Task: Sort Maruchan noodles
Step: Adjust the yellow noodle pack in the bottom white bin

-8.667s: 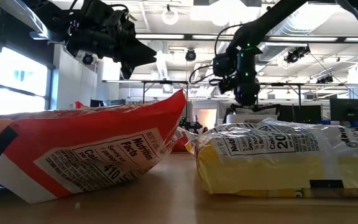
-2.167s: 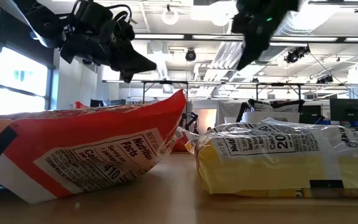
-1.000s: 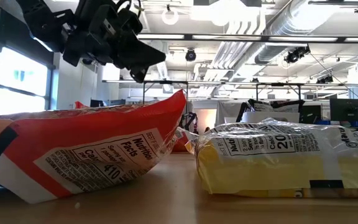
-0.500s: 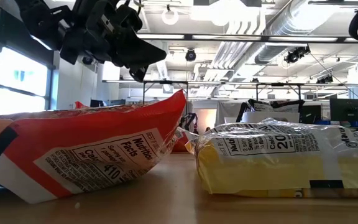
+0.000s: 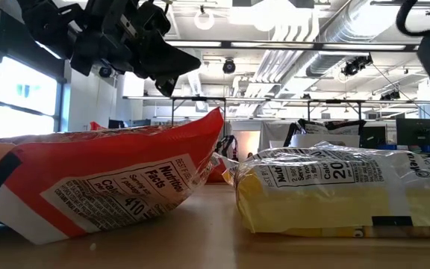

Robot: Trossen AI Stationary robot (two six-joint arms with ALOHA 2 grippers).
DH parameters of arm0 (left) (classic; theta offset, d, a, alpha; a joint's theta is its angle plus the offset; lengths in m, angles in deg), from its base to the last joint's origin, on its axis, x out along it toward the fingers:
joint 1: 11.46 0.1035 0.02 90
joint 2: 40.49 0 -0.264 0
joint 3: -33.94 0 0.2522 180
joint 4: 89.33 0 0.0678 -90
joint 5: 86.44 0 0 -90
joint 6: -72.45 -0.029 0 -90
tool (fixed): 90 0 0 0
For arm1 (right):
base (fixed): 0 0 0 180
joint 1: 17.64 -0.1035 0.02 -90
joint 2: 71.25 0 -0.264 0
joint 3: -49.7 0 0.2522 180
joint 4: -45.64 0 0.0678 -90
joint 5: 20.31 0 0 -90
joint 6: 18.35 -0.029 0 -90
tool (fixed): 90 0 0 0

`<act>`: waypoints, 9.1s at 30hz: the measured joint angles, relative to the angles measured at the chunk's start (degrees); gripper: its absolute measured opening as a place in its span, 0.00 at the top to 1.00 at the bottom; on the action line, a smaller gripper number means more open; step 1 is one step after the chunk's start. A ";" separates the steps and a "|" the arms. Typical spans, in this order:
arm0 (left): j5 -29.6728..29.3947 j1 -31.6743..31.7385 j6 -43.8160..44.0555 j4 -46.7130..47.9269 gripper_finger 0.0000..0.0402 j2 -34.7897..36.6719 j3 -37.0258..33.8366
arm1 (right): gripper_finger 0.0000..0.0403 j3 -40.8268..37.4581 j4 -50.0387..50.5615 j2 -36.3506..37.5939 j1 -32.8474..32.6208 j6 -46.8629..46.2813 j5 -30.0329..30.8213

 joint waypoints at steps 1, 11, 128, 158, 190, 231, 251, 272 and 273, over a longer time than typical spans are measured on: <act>0.01 0.06 0.00 0.01 0.98 0.00 0.00 | 0.98 0.41 0.04 0.57 0.00 0.01 -0.53; -0.47 0.06 -0.53 0.03 0.98 0.00 0.00 | 0.97 4.03 4.94 4.86 -2.00 -6.56 2.50; -5.55 -21.53 1.57 -2.97 0.91 -36.61 35.21 | 1.00 54.67 28.20 -33.26 -5.07 -20.88 7.13; 9.90 -23.07 4.02 7.44 0.81 -51.43 53.72 | 1.00 54.65 26.14 -33.24 -5.40 -15.63 14.34; 0.26 -24.88 -3.25 4.75 0.99 -51.41 54.66 | 0.99 54.61 25.59 -33.21 -5.51 -14.64 20.55; -6.89 -25.95 -19.03 13.79 0.93 -48.28 54.49 | 0.89 50.91 18.83 -33.19 -3.95 15.93 -4.77; 1.19 -29.15 -9.14 18.07 0.99 -45.84 51.53 | 1.00 50.85 30.98 -31.73 -5.33 13.64 -2.44; -10.37 -34.32 -1.49 11.57 1.00 -45.75 51.58 | 0.94 52.35 23.25 -32.23 -8.83 16.20 -0.03; -10.28 -34.50 -1.33 11.77 1.00 -45.75 51.58 | 0.91 52.35 23.46 -32.23 -8.82 15.80 0.21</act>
